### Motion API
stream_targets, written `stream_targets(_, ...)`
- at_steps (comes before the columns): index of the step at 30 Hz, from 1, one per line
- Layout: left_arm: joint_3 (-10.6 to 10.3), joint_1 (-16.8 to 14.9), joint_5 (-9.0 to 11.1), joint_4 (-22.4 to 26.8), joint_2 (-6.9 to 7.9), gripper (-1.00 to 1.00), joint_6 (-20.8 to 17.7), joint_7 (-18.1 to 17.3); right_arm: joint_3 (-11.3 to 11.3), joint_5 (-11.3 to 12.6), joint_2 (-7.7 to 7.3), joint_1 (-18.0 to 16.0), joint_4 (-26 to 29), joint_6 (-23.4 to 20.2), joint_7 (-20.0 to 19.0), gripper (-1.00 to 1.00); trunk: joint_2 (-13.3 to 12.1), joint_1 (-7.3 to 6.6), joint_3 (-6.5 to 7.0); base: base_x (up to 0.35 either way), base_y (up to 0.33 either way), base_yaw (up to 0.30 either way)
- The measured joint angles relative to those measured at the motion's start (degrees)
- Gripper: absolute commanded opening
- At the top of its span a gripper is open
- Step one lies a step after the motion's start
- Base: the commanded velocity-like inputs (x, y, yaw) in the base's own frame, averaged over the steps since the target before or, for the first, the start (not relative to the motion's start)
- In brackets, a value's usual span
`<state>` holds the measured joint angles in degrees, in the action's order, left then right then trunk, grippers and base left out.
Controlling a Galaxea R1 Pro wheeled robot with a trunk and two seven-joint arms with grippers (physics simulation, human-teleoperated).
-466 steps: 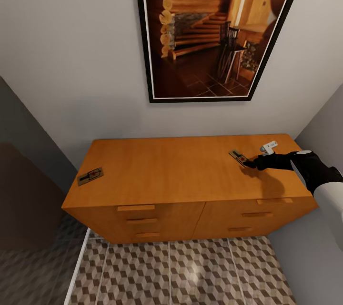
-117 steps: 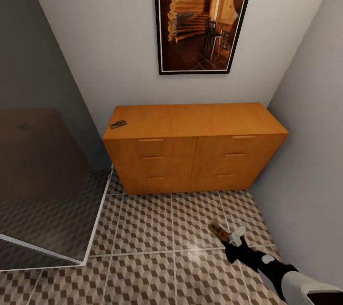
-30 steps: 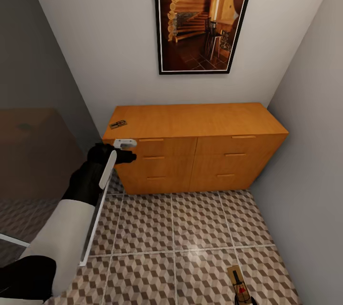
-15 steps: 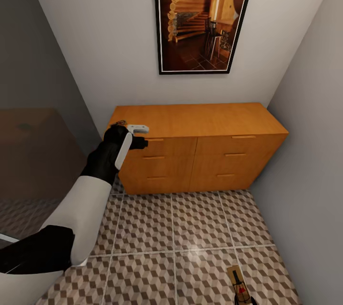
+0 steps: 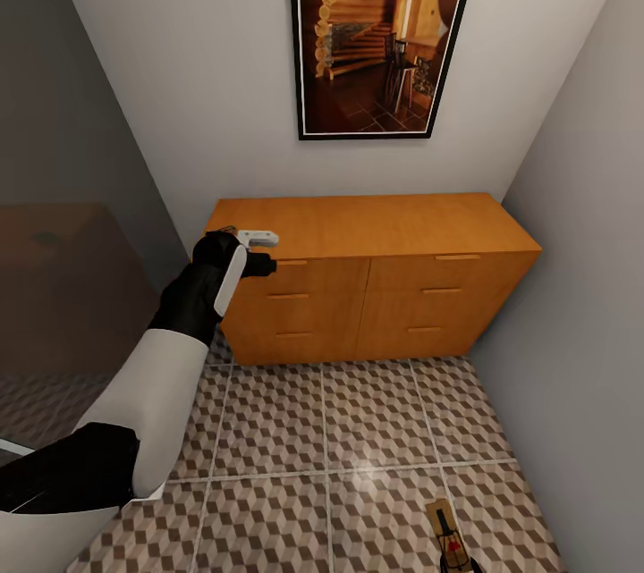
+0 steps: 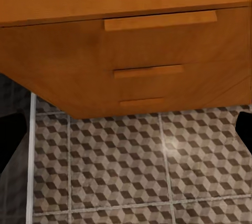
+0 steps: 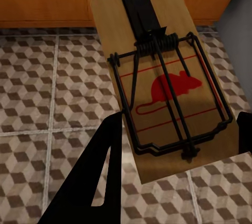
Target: Take the four mousetraps from the cabinet in the bathroom and place them on the bathroom floor. Make sure all four end up on the same floor surface, and ensure that at least two of them are either under or directly next to the same bathroom sink.
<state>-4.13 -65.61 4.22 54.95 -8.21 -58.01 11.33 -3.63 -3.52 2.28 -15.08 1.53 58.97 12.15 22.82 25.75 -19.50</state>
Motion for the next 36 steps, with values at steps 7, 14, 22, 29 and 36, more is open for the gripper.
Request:
stream_targets(7, 0.0, 0.0, 0.0, 3.0, 0.06, 1.00, -0.1, 0.0, 0.0, 0.0, 0.00, 0.0, 0.0, 0.0, 0.0, -1.00, 0.0, 0.02, 0.01, -0.114, 0.072, 0.000)
stream_targets(14, 0.0, 0.0, 0.0, 4.2, 0.40, 1.00, 0.0, 0.0, 0.0, 0.0, 0.00, 0.0, 0.0, 0.0, 0.0, -1.00, 0.0, 0.03, 0.00, -0.273, 0.139, 0.000)
stream_targets(22, -0.2, 0.0, 0.0, 6.8, 0.80, 1.00, -0.1, -0.1, 0.0, 0.0, 0.00, 0.0, 0.0, 0.0, 0.0, -1.00, 0.0, 0.00, 0.00, -0.146, 0.072, 0.000)
stream_targets(29, -0.2, 0.0, 0.1, 7.9, 0.82, 1.00, -0.1, -0.3, 0.0, 0.0, 0.00, 0.0, 0.0, 0.0, 0.0, -1.00, 0.0, 0.00, 0.00, -0.007, 0.003, 0.000)
stream_targets(36, 0.0, -0.3, 0.0, 4.2, 0.98, 1.00, 0.1, -0.1, 0.0, 0.0, 0.00, 0.0, 0.0, 0.0, 0.0, -1.00, 0.0, 0.00, 0.00, 0.000, 0.000, 0.000)
